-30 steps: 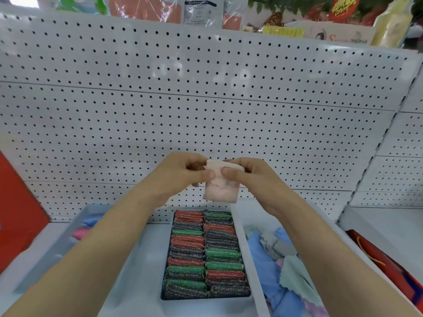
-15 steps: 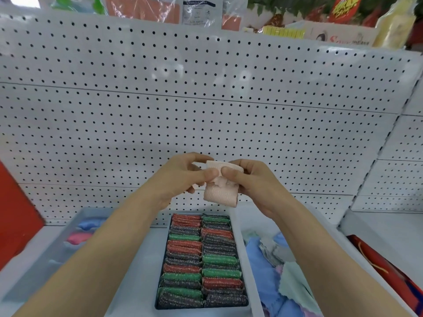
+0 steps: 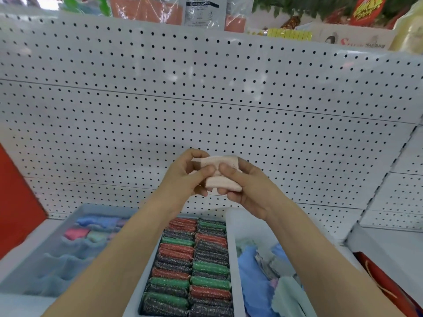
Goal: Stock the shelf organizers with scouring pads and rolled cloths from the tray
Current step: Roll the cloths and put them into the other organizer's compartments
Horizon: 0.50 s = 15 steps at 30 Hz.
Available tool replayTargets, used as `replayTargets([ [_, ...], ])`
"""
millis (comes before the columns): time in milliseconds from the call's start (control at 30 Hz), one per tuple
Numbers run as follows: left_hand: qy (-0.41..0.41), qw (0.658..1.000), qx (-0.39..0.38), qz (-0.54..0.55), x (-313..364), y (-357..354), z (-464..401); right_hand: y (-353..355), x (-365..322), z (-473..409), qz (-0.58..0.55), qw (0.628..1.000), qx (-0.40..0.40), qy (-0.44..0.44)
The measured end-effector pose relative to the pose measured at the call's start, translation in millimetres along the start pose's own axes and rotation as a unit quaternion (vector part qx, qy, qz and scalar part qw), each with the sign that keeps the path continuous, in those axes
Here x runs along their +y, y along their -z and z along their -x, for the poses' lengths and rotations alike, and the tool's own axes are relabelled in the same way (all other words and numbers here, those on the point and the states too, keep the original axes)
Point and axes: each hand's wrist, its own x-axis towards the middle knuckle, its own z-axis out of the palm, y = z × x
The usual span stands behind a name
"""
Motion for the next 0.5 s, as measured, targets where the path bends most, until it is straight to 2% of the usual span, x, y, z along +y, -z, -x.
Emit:
replayTargets([
  [200,0.012,0.990,0.022,0.141,4.5,10.7,1.3,-13.3,3.1,-15.9,-0.136,0.990,-0.041,-0.008],
  [333,-0.031,0.997,0.061,0.037,4.2,38.3,-0.8,-34.8,8.6,-24.1,-0.179,0.977,-0.111,-0.019],
  [500,-0.043,0.997,0.063,-0.016,1.1,95.0,-4.7,-84.0,24.7,-53.1,-0.136,0.989,-0.050,0.006],
])
